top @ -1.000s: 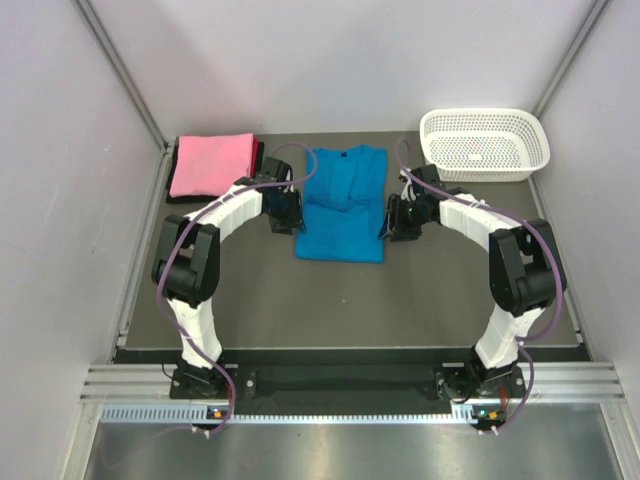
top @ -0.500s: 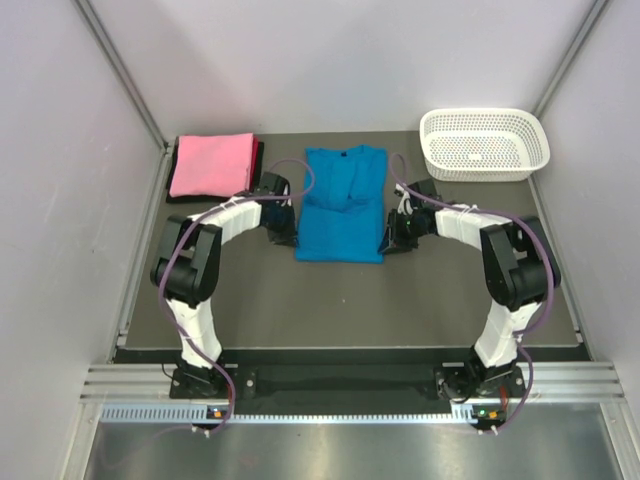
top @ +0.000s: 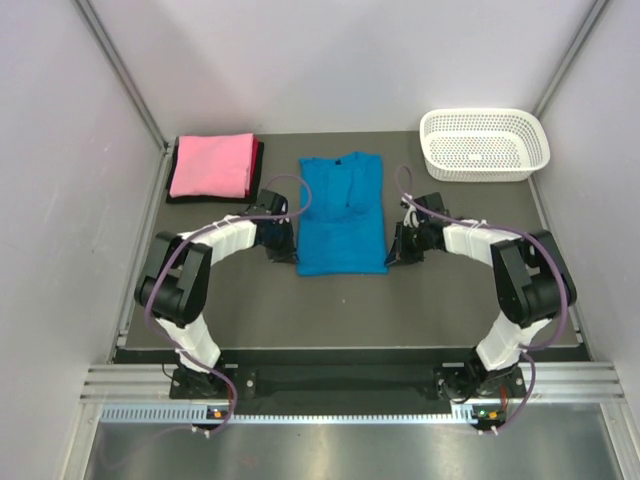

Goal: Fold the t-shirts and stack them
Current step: Fold the tshirt

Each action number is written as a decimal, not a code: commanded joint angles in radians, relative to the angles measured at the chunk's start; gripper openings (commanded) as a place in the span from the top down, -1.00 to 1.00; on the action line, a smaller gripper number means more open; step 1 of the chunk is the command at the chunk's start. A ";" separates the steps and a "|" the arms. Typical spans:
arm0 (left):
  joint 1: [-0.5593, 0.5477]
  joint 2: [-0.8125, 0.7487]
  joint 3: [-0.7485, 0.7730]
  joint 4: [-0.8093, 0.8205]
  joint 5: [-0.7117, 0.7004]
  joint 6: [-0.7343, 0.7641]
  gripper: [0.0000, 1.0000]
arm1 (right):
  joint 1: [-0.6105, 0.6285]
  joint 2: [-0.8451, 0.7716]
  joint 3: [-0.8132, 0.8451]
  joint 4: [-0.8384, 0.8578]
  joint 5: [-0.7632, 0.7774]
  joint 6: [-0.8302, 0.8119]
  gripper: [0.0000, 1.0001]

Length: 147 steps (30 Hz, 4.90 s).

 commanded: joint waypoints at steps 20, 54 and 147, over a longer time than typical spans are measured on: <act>-0.047 -0.384 -0.370 0.215 0.018 -0.362 0.01 | 0.055 -0.368 -0.344 0.168 0.129 0.490 0.09; -0.077 -0.209 -0.364 0.229 -0.098 -0.431 1.00 | 0.142 -0.260 -0.426 0.364 0.315 0.663 0.58; -0.050 0.252 0.624 -0.038 -0.086 0.068 0.33 | -0.094 0.290 0.705 -0.234 -0.007 -0.153 0.01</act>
